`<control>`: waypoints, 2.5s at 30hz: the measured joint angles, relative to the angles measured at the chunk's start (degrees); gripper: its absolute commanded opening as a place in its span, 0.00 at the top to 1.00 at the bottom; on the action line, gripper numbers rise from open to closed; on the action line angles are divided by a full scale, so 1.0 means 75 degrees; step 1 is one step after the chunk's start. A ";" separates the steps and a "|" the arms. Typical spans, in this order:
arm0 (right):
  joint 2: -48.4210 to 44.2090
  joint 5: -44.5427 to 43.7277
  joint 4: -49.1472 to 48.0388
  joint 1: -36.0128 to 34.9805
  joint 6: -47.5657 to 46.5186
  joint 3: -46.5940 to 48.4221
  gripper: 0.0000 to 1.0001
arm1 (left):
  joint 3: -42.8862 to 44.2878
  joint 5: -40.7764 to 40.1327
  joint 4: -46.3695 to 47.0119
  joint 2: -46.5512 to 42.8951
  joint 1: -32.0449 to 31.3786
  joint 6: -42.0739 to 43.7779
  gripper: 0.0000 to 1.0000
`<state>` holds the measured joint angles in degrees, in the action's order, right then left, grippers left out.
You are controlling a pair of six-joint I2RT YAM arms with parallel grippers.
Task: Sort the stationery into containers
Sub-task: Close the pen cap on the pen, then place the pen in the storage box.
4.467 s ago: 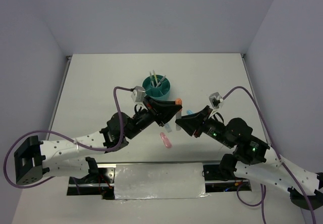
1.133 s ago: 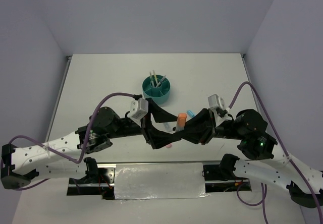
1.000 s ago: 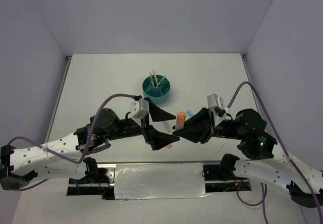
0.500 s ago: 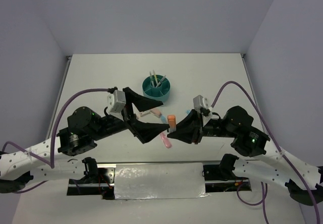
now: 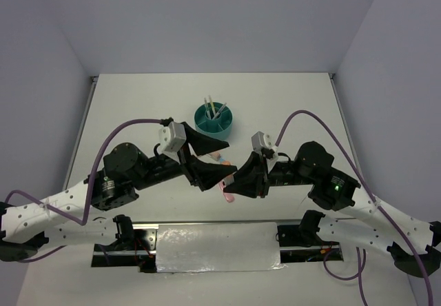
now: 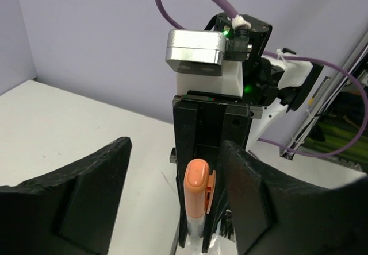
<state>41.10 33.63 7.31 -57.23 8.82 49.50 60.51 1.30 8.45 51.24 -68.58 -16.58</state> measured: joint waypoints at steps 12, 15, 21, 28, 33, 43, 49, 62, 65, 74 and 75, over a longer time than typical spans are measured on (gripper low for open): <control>0.0242 -0.0082 0.0615 0.0035 -0.0204 0.0507 1.00 | 0.0140 0.0204 -0.0020 0.0181 -0.0052 -0.0414 1.00; 0.0431 -0.0219 0.1139 0.0041 -0.0373 0.1096 1.00 | 0.0198 0.0277 0.0233 0.0259 -0.0017 -0.0656 1.00; 0.0947 0.0207 0.2066 0.0382 -0.0618 0.2174 1.00 | -0.0347 0.0522 0.1623 0.0219 0.0105 -0.0985 1.00; 0.1451 0.1609 0.2871 0.1189 -0.0685 0.2856 1.00 | -0.0950 0.0807 0.2850 0.0216 0.0227 -0.1023 1.00; 0.1623 0.2020 0.2987 0.1451 -0.0737 0.3273 1.00 | -0.1174 0.0711 0.3258 0.0210 0.0221 -0.1043 1.00; 0.1489 0.1944 0.0423 0.1574 -0.0405 0.1107 1.00 | 0.0420 -0.0988 -0.0280 0.0452 0.0032 -0.0635 1.00; 0.1775 0.1985 -0.1174 0.1539 0.0041 0.0589 1.00 | 0.1466 -0.1177 -0.1084 0.1271 0.0026 -0.0169 0.90; 0.2952 -0.0831 -0.2401 0.2017 0.0157 -0.0347 1.00 | 0.1492 -0.5709 -0.2261 -0.0087 -0.0233 -0.1116 0.07; 0.3453 -0.1734 -0.2451 0.2343 0.0256 -0.0341 1.00 | 0.1504 -0.6749 -0.2841 -0.0807 -0.0216 -0.1472 0.07; 0.5718 -0.3774 -0.2702 0.3791 0.0848 0.0484 1.00 | 0.0213 -0.7344 -0.4890 -0.2194 -0.0213 -0.2057 0.08; 0.5933 -0.3885 -0.2704 0.3856 0.0895 0.0603 0.99 | -0.0020 -0.7332 -0.5126 -0.2206 -0.0216 -0.2057 0.07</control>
<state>85.60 4.49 -12.97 -28.32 15.53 54.02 60.36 -53.69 -30.00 34.70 -70.19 -32.01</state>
